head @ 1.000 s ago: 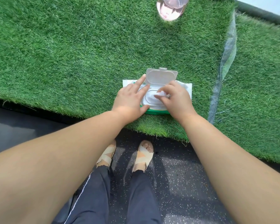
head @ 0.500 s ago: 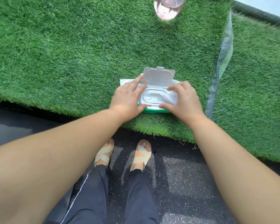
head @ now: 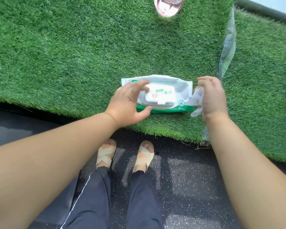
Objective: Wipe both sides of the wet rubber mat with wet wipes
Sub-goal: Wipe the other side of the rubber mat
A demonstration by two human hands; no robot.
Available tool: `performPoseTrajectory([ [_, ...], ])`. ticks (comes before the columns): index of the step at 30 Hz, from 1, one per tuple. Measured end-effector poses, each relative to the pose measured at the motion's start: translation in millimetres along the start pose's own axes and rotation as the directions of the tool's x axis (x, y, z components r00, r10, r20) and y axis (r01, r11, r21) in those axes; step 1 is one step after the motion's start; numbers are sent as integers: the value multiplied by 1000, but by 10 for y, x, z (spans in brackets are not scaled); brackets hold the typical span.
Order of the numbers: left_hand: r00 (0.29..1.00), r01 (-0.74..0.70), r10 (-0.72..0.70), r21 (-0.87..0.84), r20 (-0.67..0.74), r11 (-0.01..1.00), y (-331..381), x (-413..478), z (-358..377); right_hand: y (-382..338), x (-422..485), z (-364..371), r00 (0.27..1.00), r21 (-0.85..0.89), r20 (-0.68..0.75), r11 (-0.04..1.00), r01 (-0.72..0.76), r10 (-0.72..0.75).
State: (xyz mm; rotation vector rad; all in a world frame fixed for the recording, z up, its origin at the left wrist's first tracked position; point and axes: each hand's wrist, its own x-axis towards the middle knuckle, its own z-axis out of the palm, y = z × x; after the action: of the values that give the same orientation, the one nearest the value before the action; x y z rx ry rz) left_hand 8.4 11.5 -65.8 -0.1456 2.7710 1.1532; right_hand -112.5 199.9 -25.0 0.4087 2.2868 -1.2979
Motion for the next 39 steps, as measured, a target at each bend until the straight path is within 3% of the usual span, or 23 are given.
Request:
performPoseTrajectory([
  [3, 978, -117, 46, 354, 201, 928, -43, -108, 83, 187, -4, 80, 986, -380, 168, 924, 42, 25],
  [6, 954, -156, -18, 548, 298, 822, -119, -207, 279, 309, -12, 282, 984, -614, 166, 775, 151, -60],
  [13, 952, -142, -67, 624, 299, 768, -166, -143, 383, 437, 106, 505, 990, -744, 98, 654, 139, -99],
  [17, 925, -99, -152, 607, 347, 789, -46, -34, 277, 363, 138, 507, 985, -764, 163, 626, 158, -49],
  [19, 904, -14, -214, 528, 369, 849, 95, 62, 133, 245, 83, 451, 978, -721, 207, 678, 141, 16],
  [20, 904, 74, -249, 447, 347, 892, 182, 97, 39, 165, 23, 422, 974, -628, 219, 772, 97, 56],
  [22, 882, 355, -381, 141, 277, 924, 393, 102, -172, -46, -195, 363, 948, -255, 276, 963, -88, 160],
  [24, 807, 587, -521, -282, 277, 759, 656, 34, -446, -332, -504, 298, 897, 119, 410, 966, -231, 165],
  [26, 749, 644, -573, -564, 332, 516, 890, -107, -766, -635, -845, 247, 846, 273, 524, 922, -275, 97],
  [28, 747, 615, -569, -682, 343, 396, 1074, -351, -1079, -932, -1206, 201, 818, 272, 575, 939, -212, 18],
  [30, 765, 559, -566, -754, 307, 346, 1220, -651, -1360, -1187, -1562, 151, 792, 232, 608, 967, -100, -64],
  [35, 794, 423, -599, -805, 108, 416, 1522, -1541, -1984, -1701, -2469, 65, 761, 144, 588, 961, 235, -274],
  [39, 757, 307, -650, -843, -65, 442, 1699, -2330, -2348, -1922, -3151, 86, 649, -22, 664, 858, 512, -371],
])
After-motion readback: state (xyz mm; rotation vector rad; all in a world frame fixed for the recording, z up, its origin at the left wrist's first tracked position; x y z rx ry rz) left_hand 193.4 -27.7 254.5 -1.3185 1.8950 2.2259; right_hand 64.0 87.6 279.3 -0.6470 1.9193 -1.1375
